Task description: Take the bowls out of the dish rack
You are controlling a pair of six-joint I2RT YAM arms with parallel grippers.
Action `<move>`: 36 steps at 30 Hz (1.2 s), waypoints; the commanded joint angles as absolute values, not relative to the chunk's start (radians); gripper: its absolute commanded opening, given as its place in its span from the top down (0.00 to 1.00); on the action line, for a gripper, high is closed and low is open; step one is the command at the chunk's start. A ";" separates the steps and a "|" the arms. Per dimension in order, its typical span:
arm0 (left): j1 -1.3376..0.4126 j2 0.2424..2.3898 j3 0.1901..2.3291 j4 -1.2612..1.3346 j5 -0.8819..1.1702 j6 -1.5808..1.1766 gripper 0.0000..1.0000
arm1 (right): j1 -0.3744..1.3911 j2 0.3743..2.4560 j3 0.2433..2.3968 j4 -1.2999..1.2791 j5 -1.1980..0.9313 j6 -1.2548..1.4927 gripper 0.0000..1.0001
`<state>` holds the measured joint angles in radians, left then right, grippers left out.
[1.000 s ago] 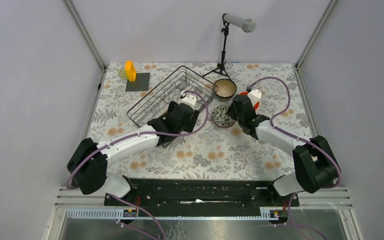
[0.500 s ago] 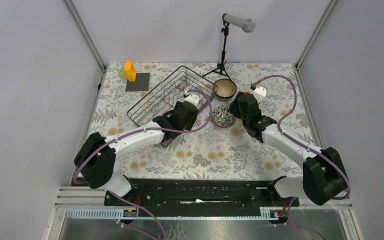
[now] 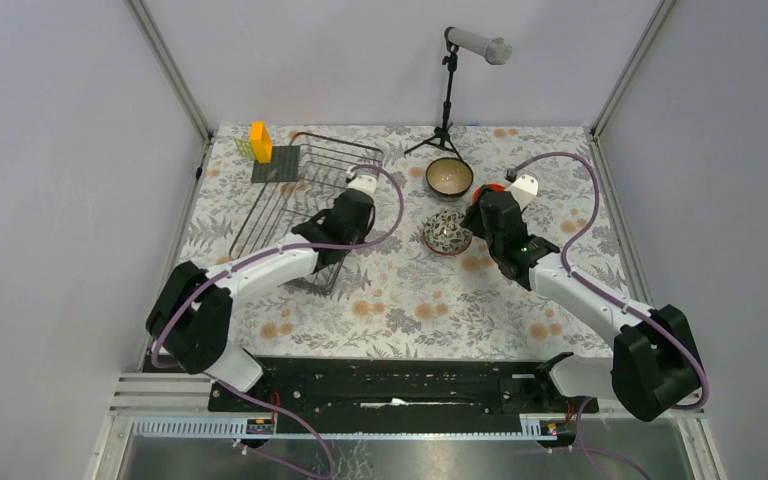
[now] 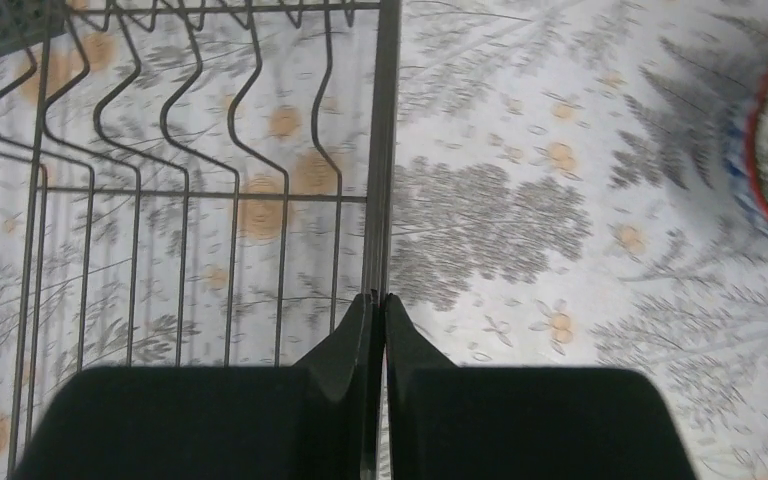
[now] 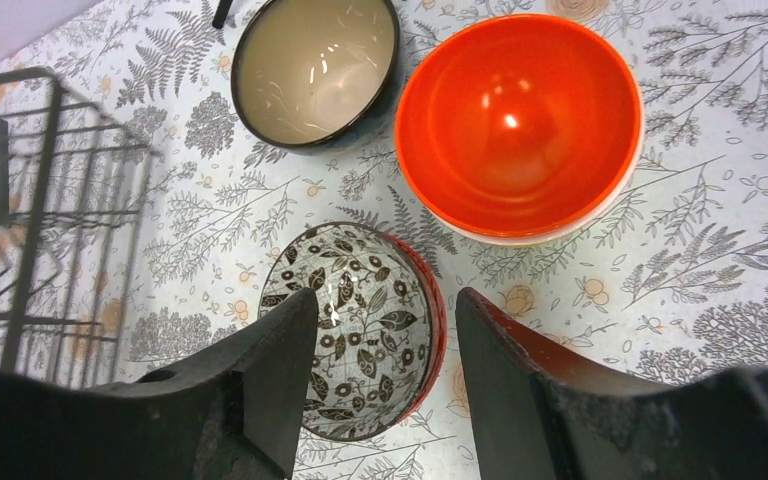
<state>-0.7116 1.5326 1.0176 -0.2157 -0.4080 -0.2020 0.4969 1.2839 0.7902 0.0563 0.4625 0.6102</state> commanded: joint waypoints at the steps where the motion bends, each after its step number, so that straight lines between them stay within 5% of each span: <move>1: -0.637 1.448 0.957 -0.171 -0.418 -0.234 0.93 | 0.493 1.230 0.772 0.064 0.556 0.601 0.40; 20: -0.637 1.659 1.132 -0.031 -0.145 0.045 1.00 | 0.490 0.915 0.654 0.016 0.703 0.492 0.36; 26: -0.636 1.723 1.191 -0.003 -0.149 0.140 1.00 | 0.490 0.947 0.605 0.112 0.576 0.363 0.13; 33: -0.636 1.829 1.291 0.050 -0.161 0.242 0.96 | 0.490 0.949 0.543 0.211 0.560 0.306 0.09; 36: -0.637 1.869 1.341 0.032 -0.189 0.249 0.82 | 0.491 0.942 0.518 0.238 0.556 0.280 0.10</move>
<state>-0.6323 1.8206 1.2621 -0.0166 -0.1913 0.1699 0.4950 0.9565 0.5400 0.1360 0.5629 0.3405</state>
